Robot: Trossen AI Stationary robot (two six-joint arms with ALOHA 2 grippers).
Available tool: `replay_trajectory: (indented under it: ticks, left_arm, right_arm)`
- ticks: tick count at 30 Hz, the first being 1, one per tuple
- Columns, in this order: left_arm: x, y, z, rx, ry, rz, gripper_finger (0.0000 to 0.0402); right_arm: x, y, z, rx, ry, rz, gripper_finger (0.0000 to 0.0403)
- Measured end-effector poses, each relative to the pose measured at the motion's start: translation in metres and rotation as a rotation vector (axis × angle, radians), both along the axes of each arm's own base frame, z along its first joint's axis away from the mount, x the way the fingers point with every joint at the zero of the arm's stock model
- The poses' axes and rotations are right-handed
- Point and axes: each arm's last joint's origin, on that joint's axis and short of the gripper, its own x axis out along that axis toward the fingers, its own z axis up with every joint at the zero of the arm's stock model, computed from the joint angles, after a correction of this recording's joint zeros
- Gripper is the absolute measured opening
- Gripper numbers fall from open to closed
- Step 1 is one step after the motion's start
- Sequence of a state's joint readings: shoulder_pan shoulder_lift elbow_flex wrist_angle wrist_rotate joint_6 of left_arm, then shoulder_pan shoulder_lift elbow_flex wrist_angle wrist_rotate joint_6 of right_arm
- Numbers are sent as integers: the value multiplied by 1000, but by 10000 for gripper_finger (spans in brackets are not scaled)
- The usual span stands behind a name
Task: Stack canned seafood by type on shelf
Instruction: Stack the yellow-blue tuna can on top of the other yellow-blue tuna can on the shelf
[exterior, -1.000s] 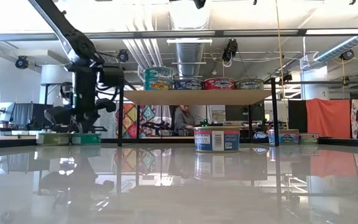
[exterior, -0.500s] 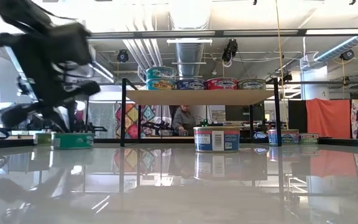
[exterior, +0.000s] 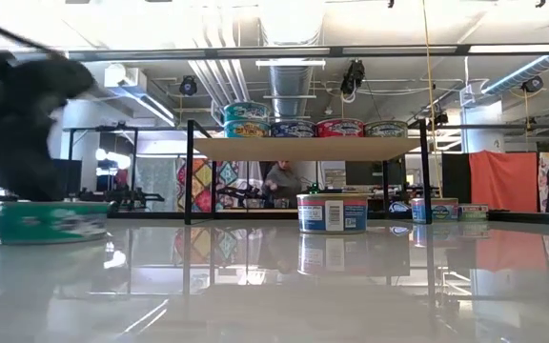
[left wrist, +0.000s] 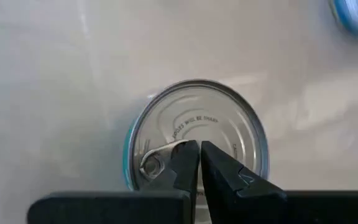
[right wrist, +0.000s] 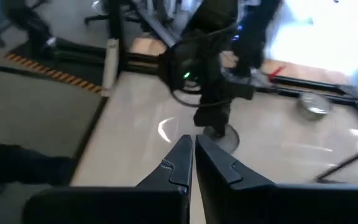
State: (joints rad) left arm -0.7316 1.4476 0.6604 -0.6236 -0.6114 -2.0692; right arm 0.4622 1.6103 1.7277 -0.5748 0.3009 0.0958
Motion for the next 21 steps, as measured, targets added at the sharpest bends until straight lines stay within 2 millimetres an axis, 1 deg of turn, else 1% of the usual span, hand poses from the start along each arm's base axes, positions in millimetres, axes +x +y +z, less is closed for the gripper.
replay_trajectory:
  ticks: [3, 5, 7, 9, 11, 14, 17, 19, 21]
  left_arm:
    - [12, -24, 8, 36, 42, -177, 7]
    - [24, -38, 15, 78, 105, -336, 7]
    - [36, -53, 24, 108, 139, -472, 7]
    - [47, -69, 36, 152, 150, -570, 7]
    - [54, -86, 50, 190, 164, -655, 7]
    - [51, -110, 67, 237, 259, -775, 7]
    - [36, -123, 73, 320, 466, -834, 7]
    - [31, -131, 73, 341, 542, -767, 7]
    - [29, -138, 69, 365, 589, -704, 7]
  right_arm:
    - [0, 22, -18, -5, 40, 20, 13]
    - [2, 32, -30, -8, 68, 31, 13]
    - [5, 40, -41, -4, 95, 26, 13]
    - [10, 44, -52, 0, 121, 17, 13]
    - [16, 50, -67, -8, 155, 8, 13]
    - [25, 55, -88, -33, 200, -11, 13]
    - [32, 59, -105, -44, 236, -21, 13]
    - [35, 61, -113, -57, 252, -20, 13]
    - [38, 63, -121, -65, 259, -20, 13]
